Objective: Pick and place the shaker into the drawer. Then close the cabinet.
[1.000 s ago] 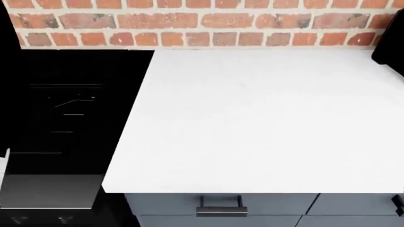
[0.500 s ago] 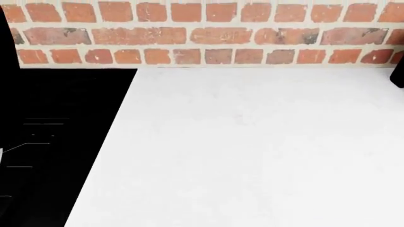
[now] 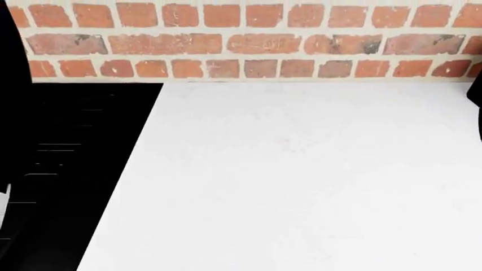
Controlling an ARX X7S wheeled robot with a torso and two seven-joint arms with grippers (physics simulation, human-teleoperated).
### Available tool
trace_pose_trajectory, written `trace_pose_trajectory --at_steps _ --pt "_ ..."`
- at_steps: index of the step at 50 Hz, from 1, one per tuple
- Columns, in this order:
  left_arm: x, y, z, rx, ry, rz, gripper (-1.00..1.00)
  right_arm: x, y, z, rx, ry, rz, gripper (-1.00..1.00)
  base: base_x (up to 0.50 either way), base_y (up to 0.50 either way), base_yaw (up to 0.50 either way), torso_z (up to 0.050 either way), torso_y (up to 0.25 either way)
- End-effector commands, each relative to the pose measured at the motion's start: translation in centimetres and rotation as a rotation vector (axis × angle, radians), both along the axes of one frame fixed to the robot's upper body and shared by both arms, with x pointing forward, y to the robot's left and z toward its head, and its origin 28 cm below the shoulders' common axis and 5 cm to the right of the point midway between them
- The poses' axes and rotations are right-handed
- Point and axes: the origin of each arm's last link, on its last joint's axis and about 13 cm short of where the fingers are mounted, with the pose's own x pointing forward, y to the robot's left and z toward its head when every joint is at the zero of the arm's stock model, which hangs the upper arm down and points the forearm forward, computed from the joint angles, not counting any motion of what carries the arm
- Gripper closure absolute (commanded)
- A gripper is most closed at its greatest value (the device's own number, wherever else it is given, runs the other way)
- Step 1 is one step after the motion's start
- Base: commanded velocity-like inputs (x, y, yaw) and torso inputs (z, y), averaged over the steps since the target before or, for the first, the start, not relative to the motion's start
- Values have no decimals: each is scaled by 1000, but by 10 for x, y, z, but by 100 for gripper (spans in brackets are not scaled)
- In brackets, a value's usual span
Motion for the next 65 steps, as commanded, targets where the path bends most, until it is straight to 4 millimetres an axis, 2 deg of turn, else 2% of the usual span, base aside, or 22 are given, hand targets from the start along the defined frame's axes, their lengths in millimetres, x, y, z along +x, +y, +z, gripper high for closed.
trace_pose_trajectory --at_steps 1,16,27,28,29,35,40,45,49,52,58,61,65 --pt "6 2 -10 4 16 12 -100 3 -2 -8 5 18 -4 -100 0 0 0 0 0" --pt "8 4 -13 10 6 31 -100 5 -1 -15 -6 47 8 -100 420 0 0 0 0" --pt "7 4 -22 30 37 -1 -100 6 -3 -20 3 70 -25 -100 0 0 0 0 0" --pt "7 4 -21 29 33 1 100 7 -4 -21 2 75 -27 -100 0 0 0 0 0" --pt "6 4 -19 27 32 -3 100 7 -3 -22 -3 85 -23 100 0 0 0 0 0" --pt "13 4 -20 14 21 1 100 6 -2 -24 -31 89 -9 100 0 0 -1 0 0" --pt "8 5 -13 5 9 10 100 3 -1 -20 -35 57 -3 100 4 0 -4 0 0" --pt "3 8 -12 -13 -11 19 100 -4 0 -8 -46 2 2 100 0 0 -2 0 0" --pt "-17 7 13 -39 -107 -27 100 -15 3 12 -134 -95 -12 100 0 0 0 0 0" --pt "-39 5 46 -67 -207 -84 100 -29 6 33 -132 -203 6 100 0 0 0 0 0" --pt "-74 4 87 -126 -349 -137 100 -52 16 65 -165 -345 54 100 0 0 0 0 0" --pt "-83 5 91 -139 -388 -141 100 -58 20 70 -185 -374 69 100 0 0 0 0 0" --pt "-84 5 91 -134 -388 -145 100 -59 20 71 -184 -382 71 100 0 0 0 0 0"
